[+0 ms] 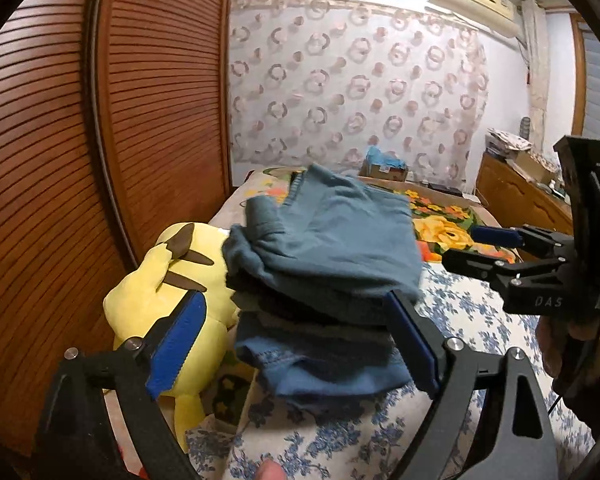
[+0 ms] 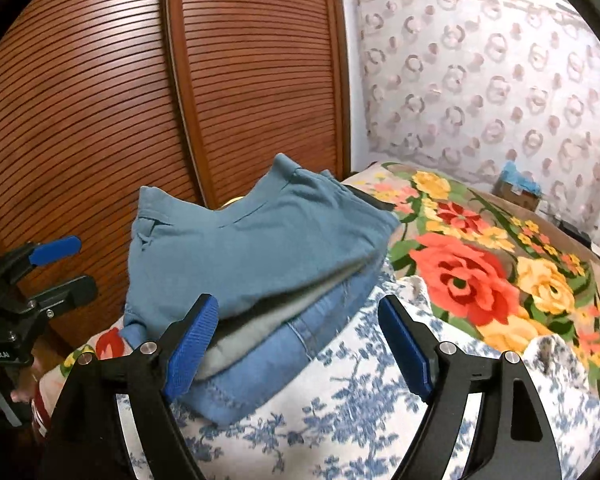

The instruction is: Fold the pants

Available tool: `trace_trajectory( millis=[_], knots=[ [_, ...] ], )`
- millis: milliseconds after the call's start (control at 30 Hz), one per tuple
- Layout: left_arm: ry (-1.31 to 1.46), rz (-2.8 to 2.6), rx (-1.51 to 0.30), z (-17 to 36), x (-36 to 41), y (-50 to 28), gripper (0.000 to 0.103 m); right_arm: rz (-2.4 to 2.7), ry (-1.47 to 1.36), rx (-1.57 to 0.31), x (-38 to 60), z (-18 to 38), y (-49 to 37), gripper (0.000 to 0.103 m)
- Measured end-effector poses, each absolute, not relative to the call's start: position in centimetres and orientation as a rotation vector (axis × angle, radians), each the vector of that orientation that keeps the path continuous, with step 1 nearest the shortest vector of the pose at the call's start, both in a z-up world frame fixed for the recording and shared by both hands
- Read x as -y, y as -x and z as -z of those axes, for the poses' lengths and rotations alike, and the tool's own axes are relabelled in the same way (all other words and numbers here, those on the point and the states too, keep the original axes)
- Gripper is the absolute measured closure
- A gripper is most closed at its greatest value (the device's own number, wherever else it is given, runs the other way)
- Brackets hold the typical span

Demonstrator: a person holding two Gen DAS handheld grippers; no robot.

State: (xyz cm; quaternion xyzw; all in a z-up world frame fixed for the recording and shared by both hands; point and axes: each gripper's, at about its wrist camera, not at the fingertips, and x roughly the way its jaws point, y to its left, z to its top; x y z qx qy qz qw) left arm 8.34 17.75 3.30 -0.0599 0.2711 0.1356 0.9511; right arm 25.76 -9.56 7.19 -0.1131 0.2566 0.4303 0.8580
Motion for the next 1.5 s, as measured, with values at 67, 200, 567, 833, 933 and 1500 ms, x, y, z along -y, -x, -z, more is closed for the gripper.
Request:
trace_trajectory(
  millis=[67, 200, 567, 833, 933, 1500],
  knots=[
    [0.106, -0.260, -0.547, -3.4, -16.8, -8.0, 0.013, -0.886, 0.230, -0.529, 10.4, -7.3, -24.7, 0.019],
    [0.092, -0.228, -0.545, -3.6, -15.0, -7.5, 0.013, -0.846, 0.217, -0.509, 12.3, -7.7, -22.5, 0.019],
    [0.036, -0.130, -0.514, -4.2, -9.5, -6.3, 0.013, -0.688, 0.171, -0.460, 18.0, -8.3, -15.1, 0.019],
    [0.011, -0.061, -0.507, -4.0, -5.6, -5.4, 0.013, -0.560, 0.145, -0.447, 20.8, -7.8, -10.3, 0.019],
    [-0.005, -0.044, -0.508, -3.8, -4.4, -5.0, 0.013, -0.514, 0.113, -0.449, 22.1, -7.4, -8.6, 0.019],
    [-0.004, -0.007, -0.482, -5.1, 0.1, -3.4, 0.013, -0.342, 0.029, -0.373, 26.0, -8.5, -3.0, 0.019]
  ],
)
